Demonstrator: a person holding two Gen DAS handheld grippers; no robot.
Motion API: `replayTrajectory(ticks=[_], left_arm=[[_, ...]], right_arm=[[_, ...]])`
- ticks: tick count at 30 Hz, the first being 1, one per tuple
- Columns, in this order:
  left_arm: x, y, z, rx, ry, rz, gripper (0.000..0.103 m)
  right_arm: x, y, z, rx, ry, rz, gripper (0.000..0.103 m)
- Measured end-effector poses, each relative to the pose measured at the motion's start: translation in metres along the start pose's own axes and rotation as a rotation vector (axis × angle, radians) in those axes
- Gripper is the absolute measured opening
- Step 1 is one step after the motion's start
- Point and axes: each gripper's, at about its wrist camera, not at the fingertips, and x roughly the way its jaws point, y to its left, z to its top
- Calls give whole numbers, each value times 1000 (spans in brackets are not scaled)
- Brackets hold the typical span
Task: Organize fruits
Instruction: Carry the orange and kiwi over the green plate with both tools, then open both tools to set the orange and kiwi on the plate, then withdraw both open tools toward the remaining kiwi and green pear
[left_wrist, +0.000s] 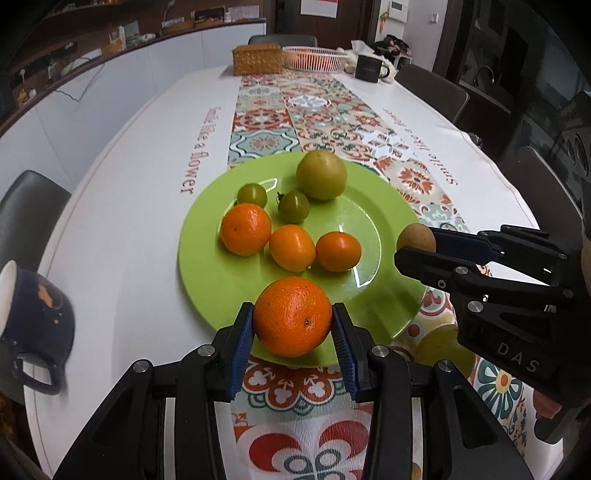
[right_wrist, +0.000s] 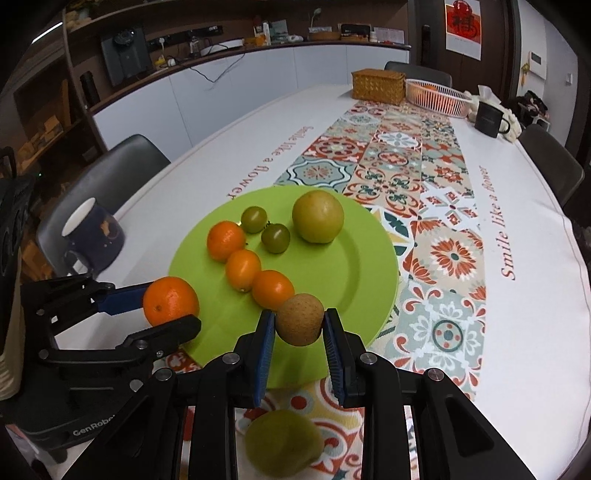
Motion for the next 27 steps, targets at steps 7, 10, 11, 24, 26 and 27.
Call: replayTrajectory(ticks=[7,10,11,24,26,27], left_arm=[[-10,3,-1,-18,-35,59,60],[-25,4,-6,-29,-62,77,63],[-30,3,-7,-34,-71,80,65],[-101,-16,-33,-9,-182,92,76],[-107,-20,-38,-7,-187,88,76],[-110,-21,-40,-7,-187,85,76]], right_arm=[[-3,-4,-3,8,-15,-43,40],[-17,-4,-8,14,-44,-70,43],[-21,-4,-9,17,-51,-78,47],[-99,10,-39,16,-172,-109,60],[-109,14,-46,10,-185,-116,63],[-112,15,-48,7,-189,-117,63]])
